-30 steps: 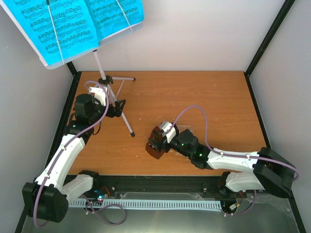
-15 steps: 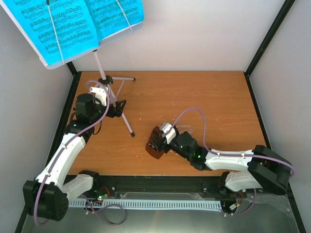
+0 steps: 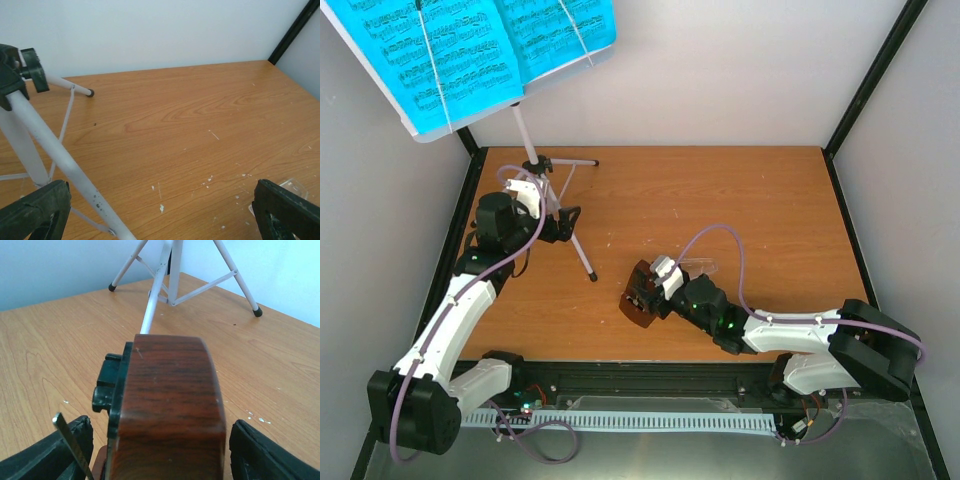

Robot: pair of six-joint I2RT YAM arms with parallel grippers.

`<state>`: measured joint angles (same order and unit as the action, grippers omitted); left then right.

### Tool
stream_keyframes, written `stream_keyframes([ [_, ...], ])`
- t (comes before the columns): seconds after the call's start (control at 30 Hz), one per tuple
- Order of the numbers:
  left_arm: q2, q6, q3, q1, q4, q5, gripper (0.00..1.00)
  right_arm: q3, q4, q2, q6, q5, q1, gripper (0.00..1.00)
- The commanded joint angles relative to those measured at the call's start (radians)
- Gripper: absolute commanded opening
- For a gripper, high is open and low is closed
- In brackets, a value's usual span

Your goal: Pack up the instrument practice props

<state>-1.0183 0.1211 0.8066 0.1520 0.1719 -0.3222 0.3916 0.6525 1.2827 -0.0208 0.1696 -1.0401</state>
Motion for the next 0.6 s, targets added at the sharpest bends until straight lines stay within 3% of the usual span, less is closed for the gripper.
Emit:
stream_keyframes([
  [0.0,-0.003,-0.029,0.003,-0.008,-0.045,-0.104,0.99,-0.013,0.035,-0.014,0.005,0.021,-0.009,0.72],
  [0.27,-0.068,-0.028,-0.010,0.022,-0.116,-0.561,0.97,-0.014,0.040,-0.010,0.011,0.019,-0.010,0.66],
  [0.57,-0.187,-0.020,0.007,0.184,-0.104,-0.719,0.91,-0.020,0.048,-0.008,0.024,0.025,-0.010,0.59],
])
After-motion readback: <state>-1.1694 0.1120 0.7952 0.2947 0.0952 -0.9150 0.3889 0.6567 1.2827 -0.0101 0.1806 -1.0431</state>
